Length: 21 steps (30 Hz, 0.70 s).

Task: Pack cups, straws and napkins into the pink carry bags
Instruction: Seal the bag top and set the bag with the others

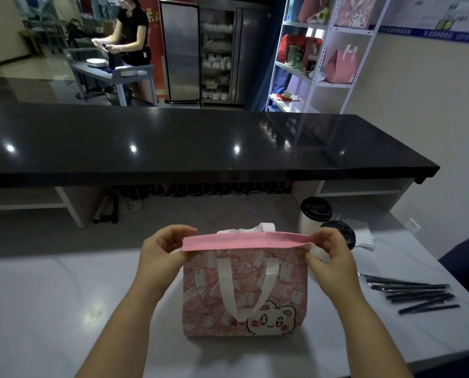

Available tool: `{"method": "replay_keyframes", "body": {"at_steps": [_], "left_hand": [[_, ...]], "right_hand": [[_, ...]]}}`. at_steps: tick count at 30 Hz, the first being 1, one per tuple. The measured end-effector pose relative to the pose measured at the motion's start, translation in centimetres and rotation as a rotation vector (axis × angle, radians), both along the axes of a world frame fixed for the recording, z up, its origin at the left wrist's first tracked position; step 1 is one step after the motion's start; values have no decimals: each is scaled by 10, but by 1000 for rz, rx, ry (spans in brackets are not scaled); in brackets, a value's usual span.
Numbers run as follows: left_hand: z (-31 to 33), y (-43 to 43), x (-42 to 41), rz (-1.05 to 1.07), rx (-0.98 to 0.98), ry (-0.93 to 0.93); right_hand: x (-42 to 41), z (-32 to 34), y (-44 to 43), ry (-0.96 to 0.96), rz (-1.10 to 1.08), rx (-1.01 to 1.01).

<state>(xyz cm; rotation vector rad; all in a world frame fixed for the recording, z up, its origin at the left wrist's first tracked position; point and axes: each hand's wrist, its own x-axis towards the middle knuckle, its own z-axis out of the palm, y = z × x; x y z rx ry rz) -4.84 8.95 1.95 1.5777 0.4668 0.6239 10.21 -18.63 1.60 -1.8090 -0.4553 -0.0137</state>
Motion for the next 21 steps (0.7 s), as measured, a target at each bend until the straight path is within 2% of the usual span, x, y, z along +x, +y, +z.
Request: {"method": "replay_keyframes", "body": {"at_steps": [2, 4, 11, 14, 17, 19, 21], "left_hand": [[0, -2, -1, 17, 33, 5], [-1, -5, -3, 36, 42, -17], [-5, -5, -3, 39, -25, -47], [-3, -7, -3, 25, -2, -22], [-2, -7, -2, 36, 52, 4], [-2, -8, -2, 45, 62, 2], [-2, -9, -2, 56, 72, -18]], "right_hand": [[0, 6, -2, -89, 28, -109], [0, 8, -1, -101, 54, -114], [-3, 5, 8, -25, 44, 91], [-6, 6, 7, -184, 30, -35], [-3, 6, 2, -422, 73, -187], [1, 6, 0, -544, 91, -197], [1, 7, 0, -563, 73, -182]]}}
